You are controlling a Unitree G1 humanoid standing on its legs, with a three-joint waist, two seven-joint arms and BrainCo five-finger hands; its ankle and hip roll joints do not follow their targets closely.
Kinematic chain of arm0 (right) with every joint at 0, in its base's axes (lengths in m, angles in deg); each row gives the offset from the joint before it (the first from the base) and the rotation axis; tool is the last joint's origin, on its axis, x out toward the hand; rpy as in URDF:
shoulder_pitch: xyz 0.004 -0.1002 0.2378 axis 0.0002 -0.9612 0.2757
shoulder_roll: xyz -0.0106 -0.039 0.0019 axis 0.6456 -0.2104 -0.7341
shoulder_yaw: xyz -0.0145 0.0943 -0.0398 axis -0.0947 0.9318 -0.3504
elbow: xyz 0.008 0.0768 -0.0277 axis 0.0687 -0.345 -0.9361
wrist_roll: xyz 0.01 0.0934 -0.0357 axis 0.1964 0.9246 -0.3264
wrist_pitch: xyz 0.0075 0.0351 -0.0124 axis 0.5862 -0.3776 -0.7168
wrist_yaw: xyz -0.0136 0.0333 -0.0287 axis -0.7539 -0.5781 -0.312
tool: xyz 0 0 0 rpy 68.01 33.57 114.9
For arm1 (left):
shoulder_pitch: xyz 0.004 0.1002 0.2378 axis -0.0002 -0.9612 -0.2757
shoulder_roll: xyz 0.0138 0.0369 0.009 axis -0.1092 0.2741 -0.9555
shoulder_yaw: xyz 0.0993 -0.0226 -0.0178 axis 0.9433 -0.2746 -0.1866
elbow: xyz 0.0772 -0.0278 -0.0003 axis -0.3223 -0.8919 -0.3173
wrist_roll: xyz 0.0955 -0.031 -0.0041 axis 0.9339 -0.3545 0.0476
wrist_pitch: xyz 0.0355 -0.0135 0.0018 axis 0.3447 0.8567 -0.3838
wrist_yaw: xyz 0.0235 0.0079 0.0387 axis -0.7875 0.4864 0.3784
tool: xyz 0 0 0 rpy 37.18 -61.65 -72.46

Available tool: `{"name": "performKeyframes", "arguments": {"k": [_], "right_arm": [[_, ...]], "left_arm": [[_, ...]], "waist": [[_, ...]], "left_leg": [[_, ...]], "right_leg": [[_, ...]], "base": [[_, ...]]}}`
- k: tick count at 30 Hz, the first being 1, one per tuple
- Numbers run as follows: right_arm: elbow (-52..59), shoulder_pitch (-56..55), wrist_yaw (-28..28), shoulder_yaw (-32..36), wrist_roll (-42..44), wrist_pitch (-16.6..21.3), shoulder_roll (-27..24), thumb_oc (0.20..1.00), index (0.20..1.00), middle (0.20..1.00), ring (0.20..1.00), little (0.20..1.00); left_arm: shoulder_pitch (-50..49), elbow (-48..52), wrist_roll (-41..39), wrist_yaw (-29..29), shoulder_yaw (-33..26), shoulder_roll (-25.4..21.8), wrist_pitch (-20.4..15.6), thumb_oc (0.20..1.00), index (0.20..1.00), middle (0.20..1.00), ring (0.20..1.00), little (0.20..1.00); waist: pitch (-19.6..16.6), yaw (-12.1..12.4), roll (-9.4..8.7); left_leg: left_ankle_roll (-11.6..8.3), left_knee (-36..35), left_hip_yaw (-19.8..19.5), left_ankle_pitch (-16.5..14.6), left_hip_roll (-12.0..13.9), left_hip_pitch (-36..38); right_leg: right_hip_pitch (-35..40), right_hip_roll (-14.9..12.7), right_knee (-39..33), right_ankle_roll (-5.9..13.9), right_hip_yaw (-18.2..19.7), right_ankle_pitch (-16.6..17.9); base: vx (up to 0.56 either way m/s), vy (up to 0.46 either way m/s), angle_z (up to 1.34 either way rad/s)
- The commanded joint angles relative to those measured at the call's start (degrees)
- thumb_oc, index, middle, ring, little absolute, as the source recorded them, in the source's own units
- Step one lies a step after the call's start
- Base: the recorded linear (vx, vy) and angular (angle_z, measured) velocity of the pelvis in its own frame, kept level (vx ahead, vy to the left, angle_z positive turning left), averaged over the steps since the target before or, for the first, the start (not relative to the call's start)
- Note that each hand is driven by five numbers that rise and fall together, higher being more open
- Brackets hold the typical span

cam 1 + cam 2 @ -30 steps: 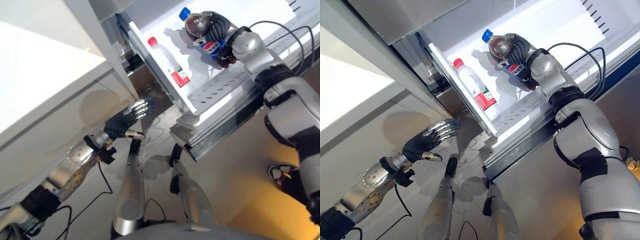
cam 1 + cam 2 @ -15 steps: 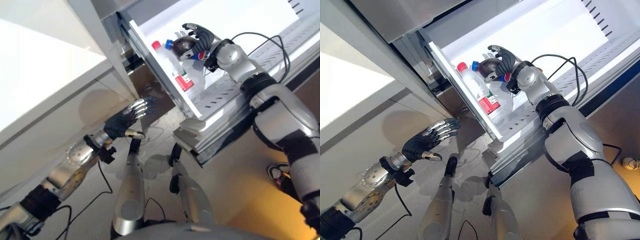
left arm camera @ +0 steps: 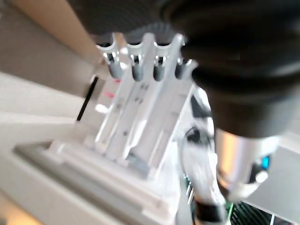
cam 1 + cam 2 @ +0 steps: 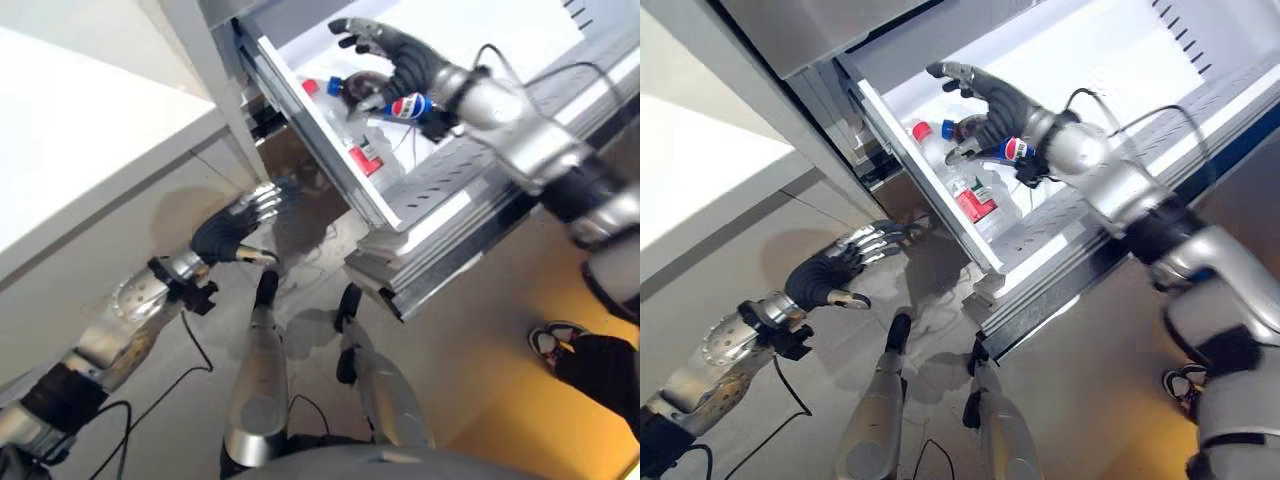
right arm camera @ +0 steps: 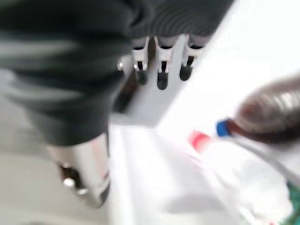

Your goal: Take the drinks into the refrigerator

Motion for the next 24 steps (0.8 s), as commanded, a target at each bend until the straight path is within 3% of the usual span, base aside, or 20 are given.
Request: {"name": "performKeyframes", "arguments": {"k": [1, 3, 4, 6, 11, 15, 16, 17, 19, 24], "right_arm": [[2.54, -5.09, 0.46, 7.96, 4.71, 5.38, -6.61, 1.000, 1.000, 1.000, 1.000, 1.000], [9.68, -15.12, 0.79, 17.72, 6.02, 7.47, -11.52, 1.000, 1.000, 1.000, 1.000, 1.000], [11.68, -22.82, 0.96, 24.66, 6.32, 8.28, -11.87, 1.000, 1.000, 1.000, 1.000, 1.000], [13.87, -29.69, 1.94, 30.92, 3.60, 9.45, -12.09, 1.000, 1.000, 1.000, 1.000, 1.000], [19.59, -54.74, 3.95, 55.24, 1.64, 12.73, -1.95, 1.000, 1.000, 1.000, 1.000, 1.000], [20.51, -62.88, 4.91, 61.69, -2.69, 13.37, 0.96, 1.000, 1.000, 1.000, 1.000, 1.000], [21.23, -68.63, 4.29, 65.73, -3.20, 13.27, 4.42, 0.539, 0.539, 0.539, 0.539, 0.539], [20.58, -70.20, 4.21, 66.38, -3.35, 13.33, 6.10, 0.200, 0.200, 0.200, 0.200, 0.200], [21.49, -74.36, 3.58, 68.93, -5.25, 12.96, 8.75, 0.200, 0.200, 0.200, 0.200, 0.200], [13.55, -78.52, 2.50, 66.08, -6.02, 11.25, 15.03, 0.200, 0.200, 0.200, 0.200, 0.200]], "left_arm": [[-5.05, 4.06, 1.95, -1.14, -4.49, -0.75, -3.59, 1.000, 1.000, 1.000, 1.000, 1.000], [-6.94, 2.61, 2.82, -1.18, -6.62, 0.98, -3.75, 1.000, 1.000, 1.000, 1.000, 1.000], [-8.02, 1.99, 3.32, -1.30, -7.65, 1.45, -3.80, 1.000, 1.000, 1.000, 1.000, 1.000], [-9.40, 0.68, 4.47, -1.47, -9.29, 2.56, -4.10, 1.000, 1.000, 1.000, 1.000, 1.000], [-13.63, -1.44, 5.27, -1.54, -14.91, 8.97, -4.72, 1.000, 1.000, 1.000, 1.000, 1.000], [-15.92, -2.33, 5.69, -1.52, -17.38, 12.39, -5.13, 1.000, 1.000, 1.000, 1.000, 1.000], [-17.68, -2.77, 6.46, -1.90, -19.16, 14.42, -5.16, 1.000, 1.000, 1.000, 1.000, 1.000], [-18.15, -3.20, 6.81, -1.80, -19.57, 15.18, -5.25, 1.000, 1.000, 1.000, 1.000, 1.000], [-19.35, -3.40, 7.53, -1.64, -21.45, 17.07, -5.45, 1.000, 1.000, 1.000, 1.000, 1.000], [-20.17, -4.08, 9.04, -0.75, -22.99, 20.20, -5.95, 1.000, 1.000, 1.000, 1.000, 1.000]], "waist": [[-3.57, -2.15, 0.29], [-5.31, -3.62, 1.06], [-6.50, -4.01, 1.29], [-8.33, -5.21, 1.91], [-12.29, -7.76, 3.51], [-13.79, -8.62, 3.99], [-14.72, -9.42, 4.44], [-15.13, -9.65, 4.58], [-15.64, -10.39, 4.81], [-16.28, -11.02, 5.31]], "left_leg": [[5.66, -3.61, -0.63, 0.60, -3.94, 1.44], [5.71, -3.42, -0.24, -0.23, -3.92, 3.00], [5.82, -3.47, -0.06, -0.48, -4.01, 3.67], [6.05, -3.27, 0.33, -1.06, -4.19, 4.63], [6.79, -2.90, 1.19, -2.89, -4.35, 7.81], [7.13, -2.98, 1.99, -3.67, -4.40, 9.04], [7.24, -2.89, 2.27, -4.13, -4.46, 9.55], [7.29, -2.84, 2.44, -4.27, -4.45, 9.73], [7.36, -2.83, 2.71, -4.47, -4.37, 9.97], [7.46, -2.92, 3.48, -4.74, -4.36, 10.65]], "right_leg": [[0.67, -0.37, 6.99, 2.30, -0.94, -6.58], [2.15, -0.42, 6.93, 2.41, -0.99, -7.07], [2.75, -0.56, 6.69, 2.52, -0.98, -7.04], [3.54, -0.56, 6.69, 2.62, -0.54, -7.39], [5.66, -0.64, 7.35, 2.89, 0.67, -8.44], [6.19, -0.63, 7.82, 2.97, 1.53, -9.00], [6.42, -0.57, 7.87, 2.97, 1.92, -9.31], [6.47, -0.58, 7.92, 2.97, 2.02, -9.41], [6.48, -0.53, 8.00, 2.91, 2.37, -9.58], [6.47, -0.37, 8.40, 2.82, 3.31, -9.65]], "base": [[0.07, 0.018, -0.04], [0.09, 0.042, -0.04], [0.10, 0.055, 0.00], [0.09, 0.056, -0.08], [0.10, 0.052, -0.18], [0.07, 0.037, -0.18], [0.08, 0.029, -0.20], [0.06, 0.024, -0.14], [0.04, 0.014, -0.15], [0.02, 0.005, -0.08]]}}
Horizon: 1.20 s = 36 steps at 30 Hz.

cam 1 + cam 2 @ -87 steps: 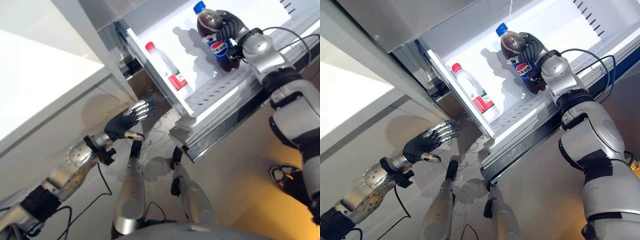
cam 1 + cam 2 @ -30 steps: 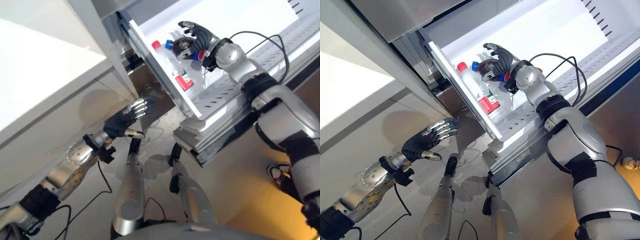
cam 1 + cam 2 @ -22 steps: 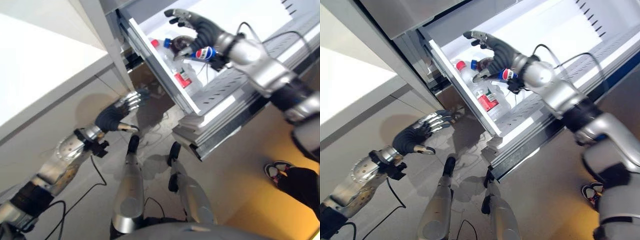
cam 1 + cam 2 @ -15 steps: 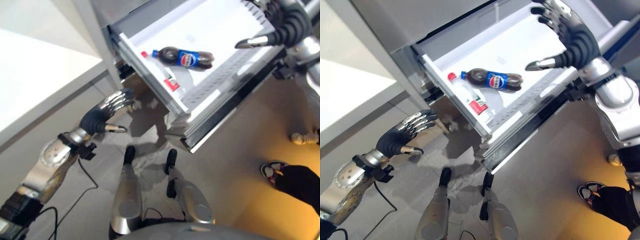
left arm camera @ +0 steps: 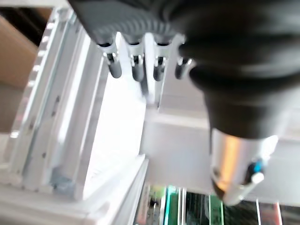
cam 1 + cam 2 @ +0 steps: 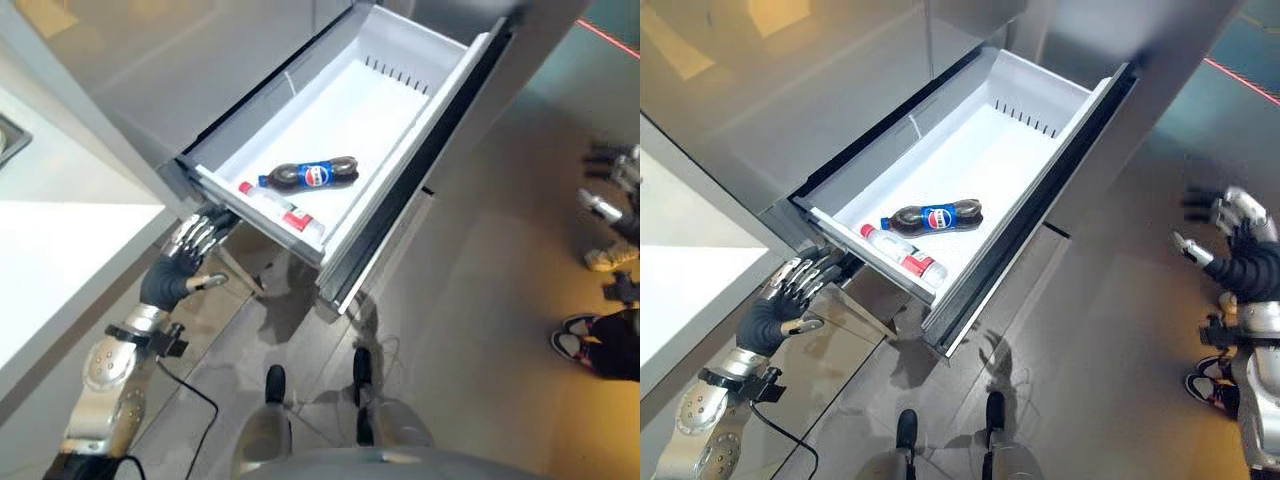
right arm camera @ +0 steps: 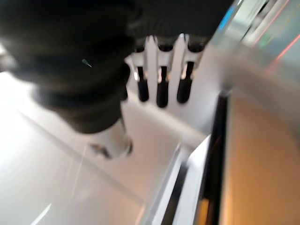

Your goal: Take the drinks into the refrigerator

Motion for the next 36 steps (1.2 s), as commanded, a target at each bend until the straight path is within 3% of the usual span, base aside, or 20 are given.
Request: {"name": "performKeyframes", "arguments": {"k": [1, 10, 17, 24, 30, 36], "right_arm": [[-4.07, 2.88, -0.58, -1.19, 0.02, 1.16, 1.86, 0.200, 0.200, 0.200, 0.200, 0.200], [-17.51, 5.81, -1.60, -15.13, -9.79, -2.22, 1.65, 0.200, 0.200, 0.200, 0.200, 0.200], [-21.75, 12.44, -2.27, -25.53, -12.76, -3.07, 1.60, 0.200, 0.200, 0.200, 0.200, 0.200], [-28.54, 24.15, -3.36, -38.91, -11.24, -3.04, 4.82, 0.200, 0.200, 0.200, 0.200, 0.200], [-28.09, 32.41, -3.60, -46.90, -13.72, -3.00, 5.06, 0.200, 0.200, 0.200, 0.200, 0.200], [-25.22, 36.93, -4.41, -50.29, -13.28, -3.03, 4.82, 0.200, 0.200, 0.200, 0.200, 0.200]], "left_arm": [[-0.03, 0.71, 1.79, 0.37, -3.14, -1.13, -3.52, 1.000, 1.000, 1.000, 1.000, 1.000], [3.29, 2.26, 2.79, 1.47, -1.29, 1.21, -4.64, 1.000, 1.000, 1.000, 1.000, 1.000], [5.85, 3.92, 3.76, 3.11, 1.00, 1.48, -5.20, 1.000, 1.000, 1.000, 1.000, 1.000], [9.11, 5.48, 2.73, 3.43, 4.85, 1.34, -5.72, 1.000, 1.000, 1.000, 1.000, 1.000], [9.88, 7.57, 1.63, 2.83, 6.68, 0.79, -5.91, 1.000, 1.000, 1.000, 1.000, 1.000], [10.45, 9.22, 1.01, 2.36, 8.29, -0.44, -5.89, 1.000, 1.000, 1.000, 1.000, 1.000]], "waist": [[-1.65, -0.10, -0.99], [-0.91, 0.59, -0.31], [0.10, 2.06, -0.13], [1.46, 4.60, 0.97], [2.62, 6.78, 1.69], [2.72, 8.63, 1.87]], "left_leg": [[6.08, 1.65, -0.53, -3.75, -3.98, -0.45], [6.04, 2.75, -0.66, -3.92, -4.05, -0.75], [6.04, 3.10, -1.43, -3.57, -4.17, -1.27], [5.94, 3.06, -3.03, -2.63, -4.47, -2.05], [5.73, 2.97, -4.82, -1.60, -4.86, -3.16], [5.34, 2.97, -7.51, -0.87, -5.18, -4.08]], "right_leg": [[0.50, 0.04, 8.54, 1.83, -0.75, -8.75], [0.37, -0.13, 9.56, 1.57, -0.62, -9.21], [0.23, -0.36, 9.82, 1.30, -0.98, -9.28], [-0.08, -0.49, 10.99, 0.73, -2.34, -10.02], [-0.73, -0.89, 11.62, 0.50, -4.09, -10.30], [-0.04, -1.23, 11.20, 0.34, -6.60, -10.75]], "base": [[0.00, 0.009, -0.05], [0.00, -0.003, -0.05], [0.00, -0.005, 0.00], [-0.01, -0.026, 0.14], [-0.02, -0.030, 0.13], [0.02, -0.053, 0.30]]}}
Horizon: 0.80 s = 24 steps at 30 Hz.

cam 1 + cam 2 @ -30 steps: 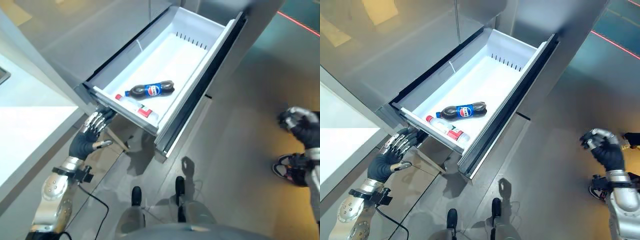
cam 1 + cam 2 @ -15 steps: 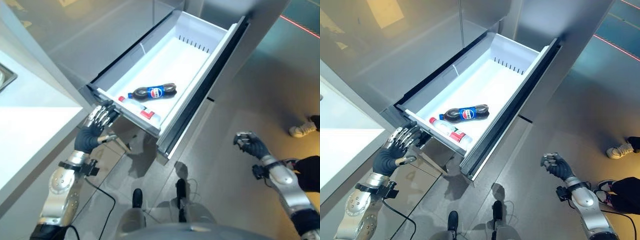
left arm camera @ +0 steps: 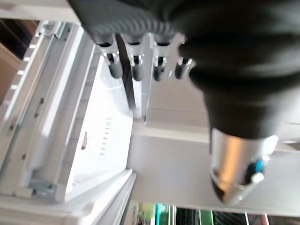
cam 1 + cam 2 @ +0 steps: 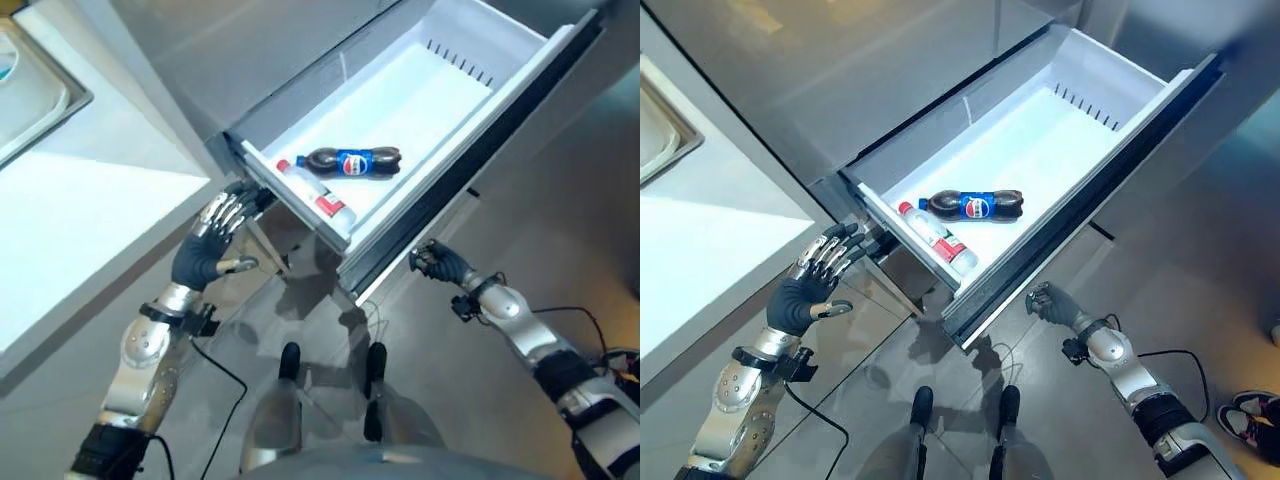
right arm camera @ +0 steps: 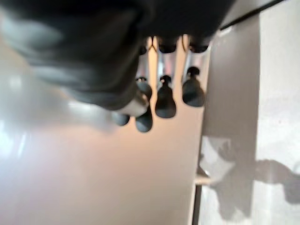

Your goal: Take the drinks into the refrigerator

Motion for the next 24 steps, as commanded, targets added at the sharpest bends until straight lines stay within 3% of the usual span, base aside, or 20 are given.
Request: {"name": "performKeyframes", "arguments": {"k": [1, 9, 18, 24], "right_arm": [[5.12, 10.16, -0.31, -3.21, 0.05, 3.71, 1.76, 0.200, 0.200, 0.200, 0.200, 0.200], [3.94, 18.79, 0.43, -7.33, 0.94, 3.77, 3.22, 0.200, 0.200, 0.200, 0.200, 0.200], [3.22, 30.94, 3.26, -8.17, 3.61, 4.36, -1.10, 0.200, 0.200, 0.200, 0.200, 0.200], [-0.71, 45.94, 7.08, -10.43, 4.00, 4.49, -3.49, 0.200, 0.200, 0.200, 0.200, 0.200]], "left_arm": [[0.96, 6.71, -1.21, -0.79, 1.29, -2.75, -3.77, 1.000, 1.000, 1.000, 1.000, 1.000], [1.65, 7.93, -2.68, -1.17, 2.45, -4.09, -3.56, 1.000, 1.000, 1.000, 1.000, 1.000], [3.26, 8.53, -4.75, -1.98, 2.98, -6.11, -3.71, 1.000, 1.000, 1.000, 1.000, 1.000], [4.12, 8.86, -5.96, -1.49, 2.39, -7.33, -4.22, 1.000, 1.000, 1.000, 1.000, 1.000]], "waist": [[-1.08, 2.30, -1.34], [-1.37, 5.28, -1.21], [-1.40, 8.31, -1.56], [-1.49, 10.07, -2.64]], "left_leg": [[6.55, 2.42, -1.46, -2.59, -5.55, -0.94], [6.38, 2.59, -3.56, -2.38, -6.07, -1.38], [6.30, 1.57, -5.07, -1.39, -6.43, -2.40], [6.43, 1.08, -5.26, -1.15, -6.45, -2.49]], "right_leg": [[-0.13, -1.46, 11.20, 1.17, -0.94, -10.47], [0.68, -1.86, 10.73, 1.18, -3.06, -10.65], [0.44, -2.26, 9.81, 1.52, -4.74, -10.11], [0.49, -2.21, 9.53, 1.48, -5.11, -9.94]], "base": [[0.03, -0.047, 0.20], [0.02, -0.013, 0.22], [0.00, -0.002, 0.16], [0.01, 0.002, 0.02]]}}
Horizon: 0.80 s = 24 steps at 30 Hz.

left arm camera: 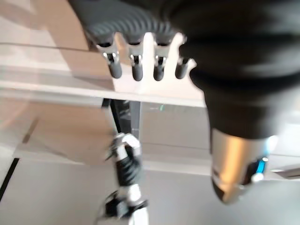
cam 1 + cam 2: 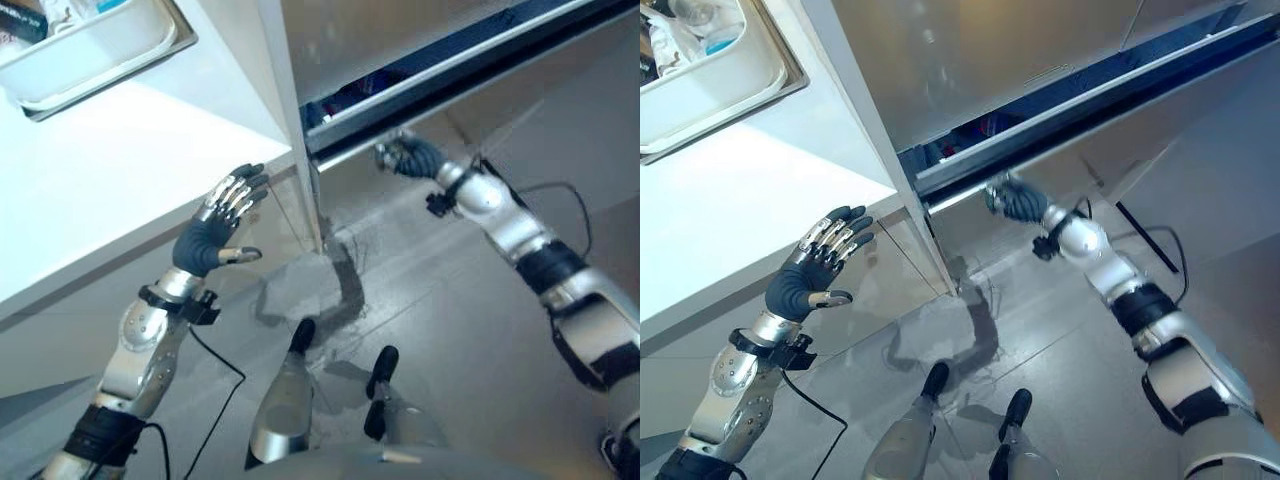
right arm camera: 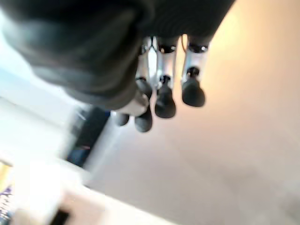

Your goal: Take the drinks into the refrigerator

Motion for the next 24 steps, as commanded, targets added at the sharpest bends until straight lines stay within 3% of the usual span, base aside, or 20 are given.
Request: {"name": "performKeyframes", "arguments": {"k": [1, 6, 12, 17, 19, 24], "right_arm": [[-0.93, 9.68, 3.85, -2.38, 3.14, 3.84, -0.88, 0.200, 0.200, 0.200, 0.200, 0.200], [-2.36, 12.09, 6.05, -1.07, 4.02, 3.93, 0.43, 0.200, 0.200, 0.200, 0.200, 0.200], [2.30, 5.25, 4.76, 0.73, 3.55, 3.46, 2.37, 0.200, 0.200, 0.200, 0.200, 0.200], [5.50, -10.55, 4.48, 7.48, 4.86, 4.28, 6.81, 0.200, 0.200, 0.200, 0.200, 0.200], [7.52, -22.79, 3.88, 12.00, 5.24, 5.08, 10.77, 0.200, 0.200, 0.200, 0.200, 0.200], [6.03, -35.25, 4.14, 17.49, 4.00, 5.93, 12.65, 0.200, 0.200, 0.200, 0.200, 0.200]], "left_arm": [[-0.35, 6.39, -2.70, -0.14, 0.28, -2.87, -3.89, 1.000, 1.000, 1.000, 1.000, 1.000], [0.25, 5.65, -2.82, 0.28, 0.01, -2.84, -3.89, 1.000, 1.000, 1.000, 1.000, 1.000], [0.06, 5.34, -0.84, 1.92, -1.13, -1.67, -3.88, 1.000, 1.000, 1.000, 1.000, 1.000], [-1.46, 4.60, 1.45, 3.55, -2.14, 0.79, -4.09, 1.000, 1.000, 1.000, 1.000, 1.000], [-2.28, 3.04, 3.28, 4.42, -2.99, 2.74, -4.18, 1.000, 1.000, 1.000, 1.000, 1.000], [-3.51, 1.17, 5.03, 5.03, -3.60, 4.61, -4.77, 1.000, 1.000, 1.000, 1.000, 1.000]], "waist": [[-2.96, 1.40, -4.07], [-2.97, 1.87, -4.60], [-2.58, 1.13, -4.62], [-2.49, -0.87, -3.90], [-2.46, -2.77, -3.28], [-2.92, -5.07, -2.83]], "left_leg": [[7.32, 0.19, 1.30, -1.88, -6.00, 0.55], [7.36, 0.19, 1.33, -1.99, -6.12, 0.35], [7.73, 0.19, 2.58, -2.24, -5.98, 0.49], [7.95, 0.43, 3.57, -2.68, -5.79, 1.00], [7.90, 0.59, 3.88, -2.84, -5.62, 1.27], [7.82, 0.85, 4.28, -3.14, -5.44, 1.66]], "right_leg": [[-0.35, -2.18, 9.40, 1.71, 1.24, -8.37], [-0.26, -2.26, 8.93, 1.73, 1.34, -8.07], [-0.61, -2.31, 9.03, 1.75, 2.28, -7.67], [-0.47, -2.25, 9.34, 1.70, 2.97, -7.79], [-0.52, -2.11, 9.67, 1.67, 3.31, -8.09], [-0.27, -2.06, 9.75, 1.72, 3.50, -8.31]], "base": [[0.02, 0.005, 0.05], [0.00, 0.015, 0.08], [-0.01, 0.034, -0.02], [0.00, 0.031, -0.11], [0.00, 0.029, -0.10], [0.01, 0.011, -0.08]]}}
